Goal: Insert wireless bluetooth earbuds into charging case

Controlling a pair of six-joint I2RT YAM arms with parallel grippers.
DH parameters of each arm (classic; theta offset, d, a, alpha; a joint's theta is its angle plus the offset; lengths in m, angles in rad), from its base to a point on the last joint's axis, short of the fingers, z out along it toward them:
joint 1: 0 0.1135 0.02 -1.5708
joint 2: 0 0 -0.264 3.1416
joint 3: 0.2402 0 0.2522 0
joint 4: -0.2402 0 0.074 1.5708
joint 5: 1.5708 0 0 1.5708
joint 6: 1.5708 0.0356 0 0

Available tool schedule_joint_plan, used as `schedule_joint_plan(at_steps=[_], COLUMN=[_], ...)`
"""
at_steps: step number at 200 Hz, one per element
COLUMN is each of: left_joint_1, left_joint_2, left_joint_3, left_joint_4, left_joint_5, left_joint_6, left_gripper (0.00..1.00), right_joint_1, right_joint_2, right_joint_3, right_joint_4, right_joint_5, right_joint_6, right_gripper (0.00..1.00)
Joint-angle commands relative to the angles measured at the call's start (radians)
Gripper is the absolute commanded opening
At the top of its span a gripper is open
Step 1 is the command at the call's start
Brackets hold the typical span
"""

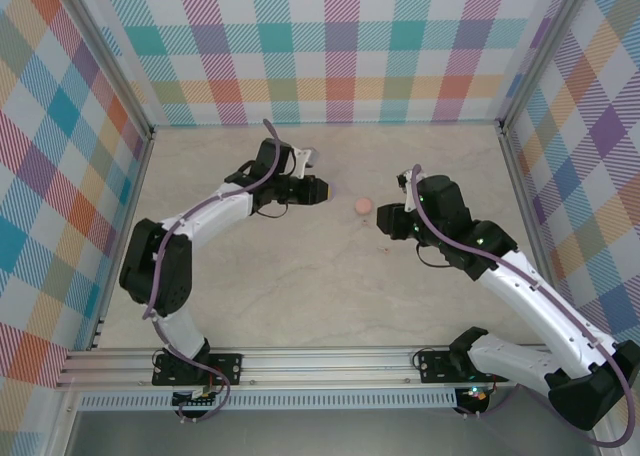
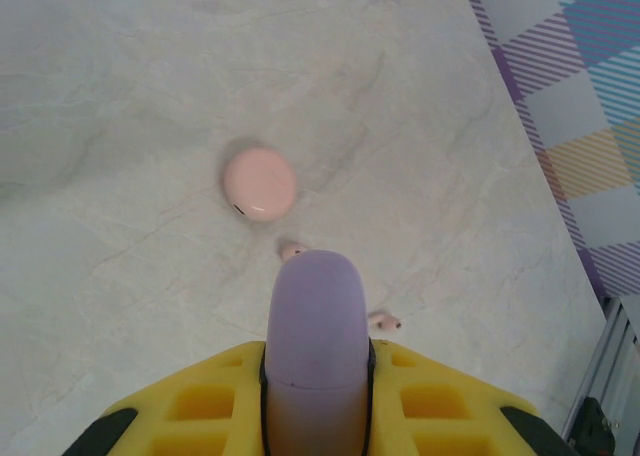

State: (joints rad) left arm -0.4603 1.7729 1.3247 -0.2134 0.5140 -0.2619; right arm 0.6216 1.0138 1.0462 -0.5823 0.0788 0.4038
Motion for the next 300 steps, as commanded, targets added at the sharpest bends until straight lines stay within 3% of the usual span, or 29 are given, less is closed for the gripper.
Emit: schedule_joint_plan(at_steps=[1,95,158,224,269,300], left_joint_1=[0.034,0.102,0.113,0.117,0.117,0.118], left_joint_2=[0.077,0.335,0.408,0.422,0.381,0.338], left_joint_3=[0.074,0.231,0.235,0.227,0.192,0.180], left_joint_4=[-0.038,-0.119,-0.126,-0.129,-0.127,-0.153], left_joint_5=[0.039,0.074,0.048,0.008,-0.074,-0.142], left_joint_6=[-0.017,-0.025,-0.034,-0.034,-0.021,0.008], left_gripper=[0.13,0.13,0.16,0.33,0.57,0.64], right_joint_1=[0.001,0.001,0.001,0.001,0.001,0.001], right_joint_2=[-0.027,-0.041,-0.032,-0.032,-0.032,-0.029], right_joint_3=[-0.018,-0.041,-0.043,-0.046,-0.048,-0.051], right_joint_4=[-0.024,-0.038,-0.040,-0.048,-0.060,-0.065], right_joint_5=[-0.003,-0.009,-0.012,0.002,0.022,0.040], right_joint_6=[0.010,0.020,0.018,0.017,0.013,0.009], right_gripper=[0.28,0.29,0.29,0.29,0.30,0.31])
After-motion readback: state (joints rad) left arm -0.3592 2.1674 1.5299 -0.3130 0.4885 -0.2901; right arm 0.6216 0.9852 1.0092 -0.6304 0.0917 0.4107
